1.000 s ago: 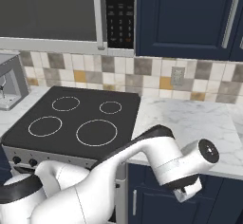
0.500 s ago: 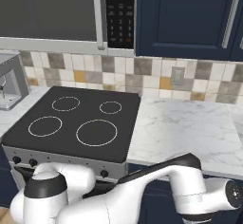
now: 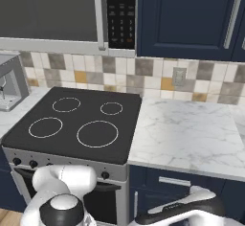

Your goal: Take the pizza cutter from the drawer on the right and place it on the dining counter for cutting.

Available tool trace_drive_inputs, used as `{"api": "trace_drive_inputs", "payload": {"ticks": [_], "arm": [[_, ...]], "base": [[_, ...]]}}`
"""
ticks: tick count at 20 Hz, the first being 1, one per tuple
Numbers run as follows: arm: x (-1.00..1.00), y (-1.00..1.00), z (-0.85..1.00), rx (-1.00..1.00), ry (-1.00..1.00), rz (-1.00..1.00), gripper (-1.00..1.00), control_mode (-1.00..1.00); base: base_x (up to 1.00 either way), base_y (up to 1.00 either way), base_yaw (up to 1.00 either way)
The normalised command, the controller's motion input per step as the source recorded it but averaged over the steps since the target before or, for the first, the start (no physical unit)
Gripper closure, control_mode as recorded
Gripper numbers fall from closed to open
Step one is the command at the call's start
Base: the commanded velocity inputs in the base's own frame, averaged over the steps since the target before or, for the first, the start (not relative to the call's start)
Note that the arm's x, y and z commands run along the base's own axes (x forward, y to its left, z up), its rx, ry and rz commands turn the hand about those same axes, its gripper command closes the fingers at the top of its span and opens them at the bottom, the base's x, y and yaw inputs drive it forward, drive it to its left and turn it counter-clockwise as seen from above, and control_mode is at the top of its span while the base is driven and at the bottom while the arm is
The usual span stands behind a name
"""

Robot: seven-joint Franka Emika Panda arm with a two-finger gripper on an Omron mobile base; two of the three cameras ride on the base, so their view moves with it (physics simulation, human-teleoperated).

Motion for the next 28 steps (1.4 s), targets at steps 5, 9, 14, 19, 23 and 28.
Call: {"api": "trace_drive_inputs", "payload": {"ticks": [5,9,14,19,23,28], "arm": [[-0.12,-0.11,-0.19,0.10,-0.19,-0.08,-1.00,-1.00],[-0.04,0.00,-0.17,0.04,-0.15,-0.06,-1.00,-1.00],[0.00,0.00,-0.20,0.00,-0.10,-0.05,-1.00,-1.00],[0.00,0.00,-0.12,0.00,-0.07,-0.08,-1.00,-1.00],[0.27,0.00,-0.01,0.00,-0.07,-0.11,-1.00,-1.00],[0.44,0.00,-0.03,0.00,-0.08,-0.11,-1.00,-1.00]], "base": [[0.00,0.00,0.00],[0.00,0.00,0.00],[0.00,0.00,0.00],[0.00,0.00,0.00],[0.00,0.00,0.00],[0.00,0.00,0.00]]}}
